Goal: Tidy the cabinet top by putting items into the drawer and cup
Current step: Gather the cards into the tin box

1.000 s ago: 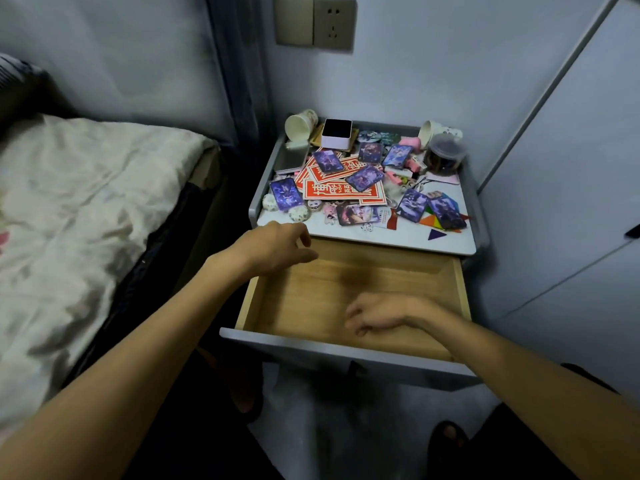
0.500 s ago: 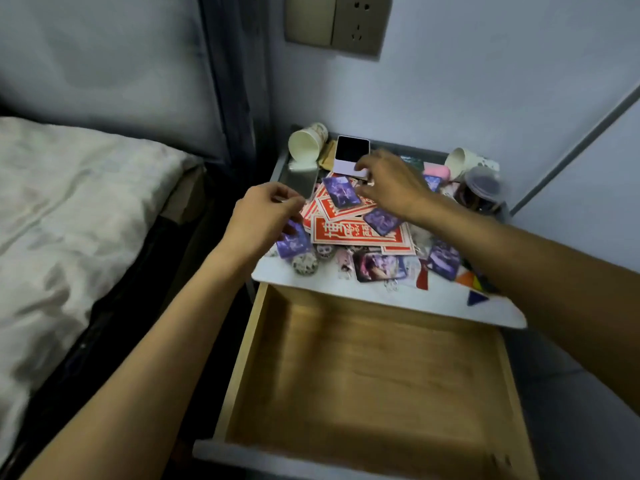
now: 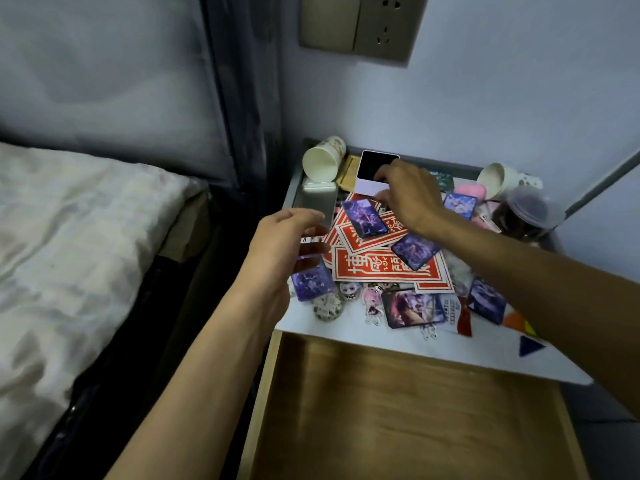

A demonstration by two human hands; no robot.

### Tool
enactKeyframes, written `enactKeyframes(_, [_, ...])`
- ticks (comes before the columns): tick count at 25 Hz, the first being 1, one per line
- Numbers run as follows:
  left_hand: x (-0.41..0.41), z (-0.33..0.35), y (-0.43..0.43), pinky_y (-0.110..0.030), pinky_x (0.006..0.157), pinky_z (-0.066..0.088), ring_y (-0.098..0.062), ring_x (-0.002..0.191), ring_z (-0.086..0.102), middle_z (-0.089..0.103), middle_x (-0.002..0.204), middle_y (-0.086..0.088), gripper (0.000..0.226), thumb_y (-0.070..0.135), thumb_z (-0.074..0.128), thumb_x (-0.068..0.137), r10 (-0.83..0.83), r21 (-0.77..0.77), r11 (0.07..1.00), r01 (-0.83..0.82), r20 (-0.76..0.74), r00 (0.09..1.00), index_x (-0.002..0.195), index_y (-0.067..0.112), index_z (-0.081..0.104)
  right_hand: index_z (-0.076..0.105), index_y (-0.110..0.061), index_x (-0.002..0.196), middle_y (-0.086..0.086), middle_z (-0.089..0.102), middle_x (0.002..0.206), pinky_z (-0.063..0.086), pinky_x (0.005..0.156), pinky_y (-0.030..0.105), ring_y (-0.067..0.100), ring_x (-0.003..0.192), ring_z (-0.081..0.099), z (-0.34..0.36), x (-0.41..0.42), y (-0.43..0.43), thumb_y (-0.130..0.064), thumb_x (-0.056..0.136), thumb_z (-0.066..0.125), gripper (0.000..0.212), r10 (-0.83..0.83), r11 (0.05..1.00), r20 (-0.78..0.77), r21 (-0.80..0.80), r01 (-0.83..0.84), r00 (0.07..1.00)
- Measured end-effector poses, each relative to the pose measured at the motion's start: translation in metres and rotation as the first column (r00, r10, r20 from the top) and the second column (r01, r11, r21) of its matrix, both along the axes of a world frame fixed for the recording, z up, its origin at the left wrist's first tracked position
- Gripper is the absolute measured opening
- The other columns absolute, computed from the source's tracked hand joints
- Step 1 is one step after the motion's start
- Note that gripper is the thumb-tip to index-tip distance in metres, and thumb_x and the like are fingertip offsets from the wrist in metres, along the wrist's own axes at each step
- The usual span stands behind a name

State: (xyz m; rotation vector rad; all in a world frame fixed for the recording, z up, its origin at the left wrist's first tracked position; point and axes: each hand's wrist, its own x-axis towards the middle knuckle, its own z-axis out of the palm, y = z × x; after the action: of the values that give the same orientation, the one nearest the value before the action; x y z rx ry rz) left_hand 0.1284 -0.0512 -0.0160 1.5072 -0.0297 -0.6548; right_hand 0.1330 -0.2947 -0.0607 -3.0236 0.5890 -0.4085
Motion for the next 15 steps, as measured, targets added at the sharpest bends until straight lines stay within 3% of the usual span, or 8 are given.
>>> enactKeyframes(3, [0.0, 0.001, -0.007, -0.031, 0.069, 0.054, -0.018, 0.083, 0.067, 0.066, 0.093, -0.006, 0.018, 0.021, 0.057, 0.094, 0.077, -0.083, 0.993, -0.086, -0.109, 0.991, 0.107, 0.01, 0.063, 0.064, -0.016, 0.113, 0.004, 0.064, 0.115, 0.049, 0.081, 0.034, 0.023, 0.099, 0.062, 0.021, -0.025, 0.022, -0.025, 0.088, 0.069, 0.027, 0.033, 0.996, 0.133, 0.078, -0.044, 0.991])
enactKeyframes(6, [-0.004, -0.002, -0.011, -0.04, 0.087, 0.053, -0.025, 0.094, 0.066, 0.069, 0.101, -0.013, 0.016, 0.027, 0.056, 0.095, 0.076, -0.119, 0.988, -0.1, -0.189, 0.979, 0.103, 0.015, 0.064, 0.065, -0.018, 0.109, -0.001, 0.063, 0.111, 0.05, 0.081, 0.032, 0.017, 0.096, 0.06, 0.039, -0.057, 0.058, -0.019, 0.084, 0.072, 0.026, 0.19, 0.957, 0.163, 0.191, -0.22, 0.968])
enactKeyframes(9, [-0.005, -0.005, -0.013, -0.036, 0.075, 0.057, -0.029, 0.09, 0.065, 0.066, 0.101, -0.022, 0.025, 0.023, 0.059, 0.095, 0.069, -0.118, 0.989, -0.095, -0.208, 0.976, 0.107, 0.001, 0.064, 0.066, -0.02, 0.107, -0.009, 0.059, 0.104, 0.05, 0.076, 0.028, 0.008, 0.087, 0.057, 0.044, -0.078, 0.084, -0.017, 0.084, 0.072, 0.024, 0.389, 0.863, 0.112, 0.303, -0.404, 0.915])
enactKeyframes(11, [-0.003, -0.007, -0.013, -0.035, 0.069, 0.058, -0.028, 0.084, 0.062, 0.056, 0.089, -0.018, 0.015, 0.011, 0.057, 0.095, 0.123, -0.132, 0.979, -0.156, -0.228, 0.966, 0.095, -0.003, 0.061, 0.065, -0.021, 0.112, -0.01, 0.056, 0.109, 0.051, 0.075, 0.022, 0.005, 0.083, 0.055, 0.042, -0.082, 0.087, -0.02, 0.087, 0.068, 0.025, 0.451, 0.817, 0.141, 0.332, -0.472, 0.881])
enactKeyframes(13, [-0.001, -0.007, -0.01, -0.039, 0.073, 0.058, -0.027, 0.082, 0.062, 0.054, 0.087, -0.014, 0.01, 0.006, 0.055, 0.096, 0.156, -0.129, 0.973, -0.192, -0.248, 0.956, 0.089, 0.001, 0.059, 0.063, -0.02, 0.118, -0.008, 0.052, 0.118, 0.052, 0.079, 0.018, 0.005, 0.085, 0.057, 0.04, -0.079, 0.076, -0.027, 0.092, 0.062, 0.027, 0.328, 0.817, 0.229, 0.418, -0.397, 0.917])
enactKeyframes(15, [0.001, -0.008, -0.009, -0.04, 0.075, 0.058, -0.027, 0.083, 0.065, 0.06, 0.092, -0.015, 0.007, 0.007, 0.055, 0.095, 0.152, -0.132, 0.973, -0.19, -0.259, 0.954, 0.092, 0.003, 0.06, 0.063, -0.019, 0.116, -0.002, 0.054, 0.121, 0.054, 0.085, 0.028, 0.01, 0.091, 0.06, 0.031, -0.068, 0.041, -0.03, 0.093, 0.06, 0.026, 0.059, 0.886, 0.249, 0.434, -0.166, 0.967])
